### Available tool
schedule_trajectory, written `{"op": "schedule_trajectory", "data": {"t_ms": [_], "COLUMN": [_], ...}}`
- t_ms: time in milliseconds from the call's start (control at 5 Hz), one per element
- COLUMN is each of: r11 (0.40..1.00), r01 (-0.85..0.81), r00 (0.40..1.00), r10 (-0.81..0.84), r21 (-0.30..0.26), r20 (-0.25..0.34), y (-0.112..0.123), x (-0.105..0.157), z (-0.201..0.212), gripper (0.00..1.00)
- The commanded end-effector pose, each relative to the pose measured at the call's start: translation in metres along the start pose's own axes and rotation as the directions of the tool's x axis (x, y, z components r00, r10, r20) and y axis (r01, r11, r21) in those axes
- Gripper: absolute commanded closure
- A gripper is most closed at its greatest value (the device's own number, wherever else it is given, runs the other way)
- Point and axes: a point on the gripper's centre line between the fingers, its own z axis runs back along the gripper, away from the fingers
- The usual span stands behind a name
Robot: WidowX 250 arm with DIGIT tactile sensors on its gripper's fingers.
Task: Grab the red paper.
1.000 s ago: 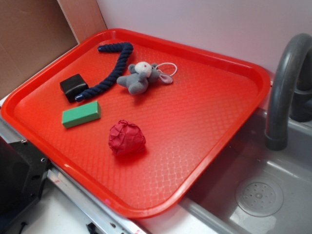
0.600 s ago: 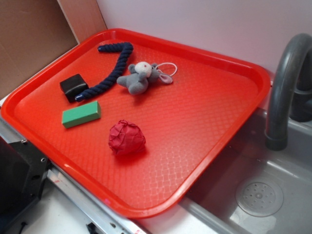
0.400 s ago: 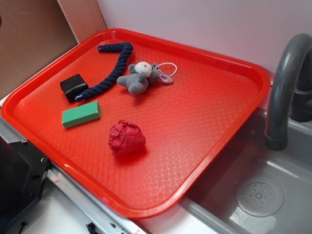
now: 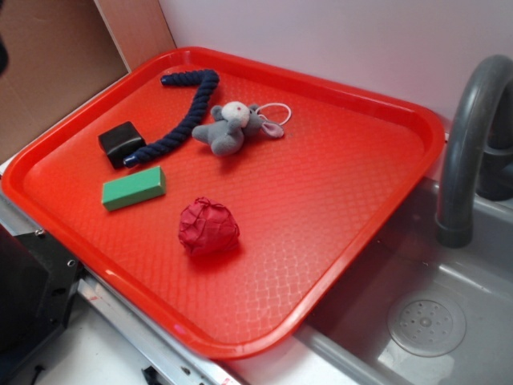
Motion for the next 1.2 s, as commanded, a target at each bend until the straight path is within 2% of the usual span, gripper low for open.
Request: {"op": "schedule_trajectory", "data": {"t_ms": [0,200,400,600,800,1000], "r11": [0.949,0.933,0.937,0.925,0.903,0.901], "r01": [0.308,0.353,0.350,0.377,0.418,0.420], "r00": [0.951,0.935,0.934,0.920,0.890,0.871], "r10": [-0.307,-0.354,-0.350,-0.380,-0.429,-0.435], "r21": [-0.063,-0.067,-0.014,-0.045,-0.096,-0.113], "r20": [0.013,-0.005,-0.069,-0.097,-0.155,-0.228], "y": [-0.042,-0.047,-0.046,-0.047,-0.053,-0.051], "x": [0.033,0.041,0.043,0.044,0.043,0.037], "z": [-0.054,-0.081,-0.100,-0.125,-0.153,-0.174], "gripper": [0.00,0.00,0.00,0.00,0.00,0.00]}}
